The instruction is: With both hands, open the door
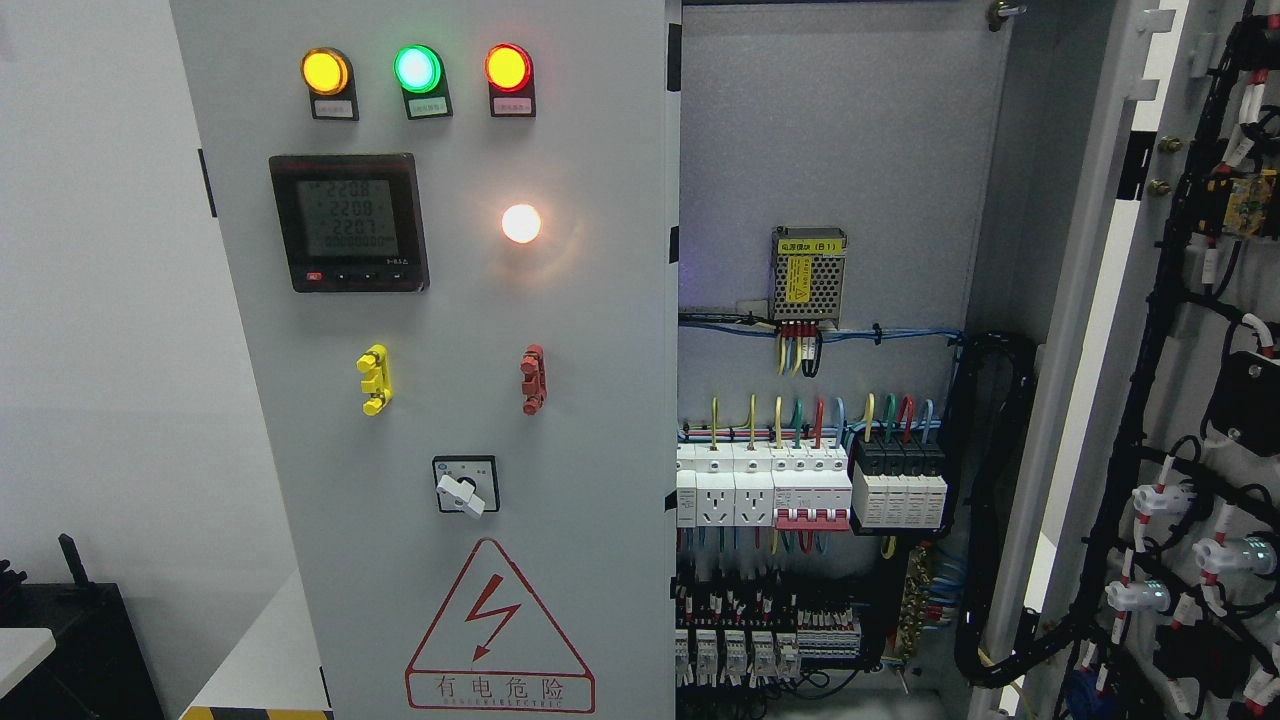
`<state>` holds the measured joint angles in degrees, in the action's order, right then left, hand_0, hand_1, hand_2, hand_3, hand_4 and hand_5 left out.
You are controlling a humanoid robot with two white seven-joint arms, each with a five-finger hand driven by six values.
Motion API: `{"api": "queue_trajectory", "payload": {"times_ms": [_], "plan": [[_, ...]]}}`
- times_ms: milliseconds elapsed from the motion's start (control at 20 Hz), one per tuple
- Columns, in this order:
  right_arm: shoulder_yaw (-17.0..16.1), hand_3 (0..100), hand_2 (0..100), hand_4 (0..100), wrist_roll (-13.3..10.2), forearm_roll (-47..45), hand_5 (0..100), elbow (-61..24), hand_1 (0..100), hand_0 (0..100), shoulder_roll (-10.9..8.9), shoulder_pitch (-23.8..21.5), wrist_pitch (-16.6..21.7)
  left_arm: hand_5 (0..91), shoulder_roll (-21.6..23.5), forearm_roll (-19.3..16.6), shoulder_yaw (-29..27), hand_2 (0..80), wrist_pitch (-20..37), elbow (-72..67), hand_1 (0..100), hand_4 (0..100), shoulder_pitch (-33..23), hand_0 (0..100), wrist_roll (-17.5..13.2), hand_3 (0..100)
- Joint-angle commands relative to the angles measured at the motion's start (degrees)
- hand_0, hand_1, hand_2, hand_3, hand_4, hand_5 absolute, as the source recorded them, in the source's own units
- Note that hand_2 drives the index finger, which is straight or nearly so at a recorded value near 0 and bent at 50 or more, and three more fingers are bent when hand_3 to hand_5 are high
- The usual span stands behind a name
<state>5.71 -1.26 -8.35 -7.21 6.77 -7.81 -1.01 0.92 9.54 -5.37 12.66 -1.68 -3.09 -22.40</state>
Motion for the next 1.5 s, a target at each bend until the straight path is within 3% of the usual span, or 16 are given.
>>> {"api": "queue_trajectory", "payload": {"times_ms": [0, 200, 300, 751, 952, 1102, 1452], "plan": [[0.0, 0, 0, 0, 0.0, 0.0, 0, 0.0, 0, 0, 0.00, 0.0, 0.0, 0.0, -2.7, -3.1, -8.6, 0.0, -0.4, -3.9, 0, 4, 0.0, 0, 0.0, 0], [0.0, 0, 0, 0, -0.1, 0.0, 0, 0.0, 0, 0, 0.00, 0.0, 0.0, 0.0, -2.7, -4.8, -8.6, 0.0, -0.4, -3.9, 0, 4, 0.0, 0, 0.4, 0], [0.0, 0, 0, 0, 0.0, 0.0, 0, 0.0, 0, 0, 0.00, 0.0, 0.0, 0.0, -2.7, -5.2, -8.3, 0.0, -0.8, -3.9, 0, 4, 0.0, 0, 2.4, 0], [0.0, 0, 0, 0, -0.1, 0.0, 0, 0.0, 0, 0, 0.00, 0.0, 0.0, 0.0, -2.6, -17.7, -7.6, 0.0, -3.3, -3.7, 0, 4, 0.0, 0, 3.3, 0], [0.0, 0, 0, 0, -0.1, 0.0, 0, 0.0, 0, 0, 0.00, 0.0, 0.0, 0.0, -2.6, -18.4, -4.7, 0.0, -4.7, -3.5, 0, 4, 0.0, 0, 3.9, 0], [0.0, 0, 0, 0, -0.1, 0.0, 0, 0.0, 0, 0, 0.00, 0.0, 0.0, 0.0, -2.6, -18.2, -4.5, 0.0, -5.5, -3.2, 0, 4, 0.0, 0, 6.5, 0], [0.0, 0, 0, 0, -0.1, 0.0, 0, 0.0, 0, 0, 0.00, 0.0, 0.0, 0.0, -2.7, -20.6, -4.8, 0.0, -5.5, -3.2, 0, 4, 0.0, 0, 6.6, 0]]}}
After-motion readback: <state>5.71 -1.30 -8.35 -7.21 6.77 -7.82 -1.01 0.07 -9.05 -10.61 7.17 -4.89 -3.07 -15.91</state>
